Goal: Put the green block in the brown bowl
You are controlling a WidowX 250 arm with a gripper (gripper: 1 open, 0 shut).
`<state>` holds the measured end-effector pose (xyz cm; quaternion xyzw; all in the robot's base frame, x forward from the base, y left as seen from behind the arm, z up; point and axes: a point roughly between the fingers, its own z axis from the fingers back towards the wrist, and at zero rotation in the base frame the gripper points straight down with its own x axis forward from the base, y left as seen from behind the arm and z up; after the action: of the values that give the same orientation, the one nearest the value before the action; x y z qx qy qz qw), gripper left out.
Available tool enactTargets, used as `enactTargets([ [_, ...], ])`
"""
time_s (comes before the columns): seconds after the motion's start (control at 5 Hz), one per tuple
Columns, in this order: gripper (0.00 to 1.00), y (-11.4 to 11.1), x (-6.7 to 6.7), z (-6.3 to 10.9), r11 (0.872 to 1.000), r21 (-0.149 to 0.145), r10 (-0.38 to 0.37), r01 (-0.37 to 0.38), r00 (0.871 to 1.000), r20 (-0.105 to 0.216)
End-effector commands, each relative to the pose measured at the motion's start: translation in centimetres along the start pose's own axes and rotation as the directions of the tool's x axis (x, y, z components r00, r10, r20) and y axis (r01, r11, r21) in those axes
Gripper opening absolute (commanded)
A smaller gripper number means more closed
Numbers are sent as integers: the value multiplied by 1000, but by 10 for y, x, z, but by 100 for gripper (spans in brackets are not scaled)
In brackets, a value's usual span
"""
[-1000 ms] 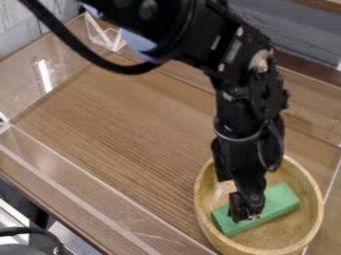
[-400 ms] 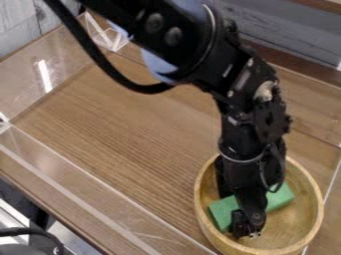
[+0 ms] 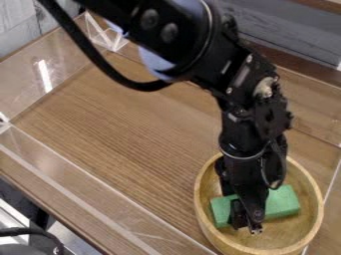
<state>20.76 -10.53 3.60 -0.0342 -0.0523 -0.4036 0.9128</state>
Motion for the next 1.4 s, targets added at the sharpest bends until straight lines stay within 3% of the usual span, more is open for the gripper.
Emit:
enactTargets([
  [0.0, 100, 8, 11, 10, 1000, 26, 0, -1, 999, 46],
  [0.2, 0, 10, 11, 9, 1000, 30, 1, -2, 999, 46],
  [0.4, 100, 12, 11, 9, 999, 32, 5, -6, 999, 44],
  [0.6, 0, 14, 11, 10, 999, 35, 9, -11, 999, 44],
  [0.8, 100, 16, 10, 9, 999, 34, 11, -13, 999, 44],
  [1.0, 0, 17, 10, 9, 999, 36, 15, -16, 999, 46],
  [1.2, 100, 19, 10, 8, 999, 34, 16, -17, 999, 47],
])
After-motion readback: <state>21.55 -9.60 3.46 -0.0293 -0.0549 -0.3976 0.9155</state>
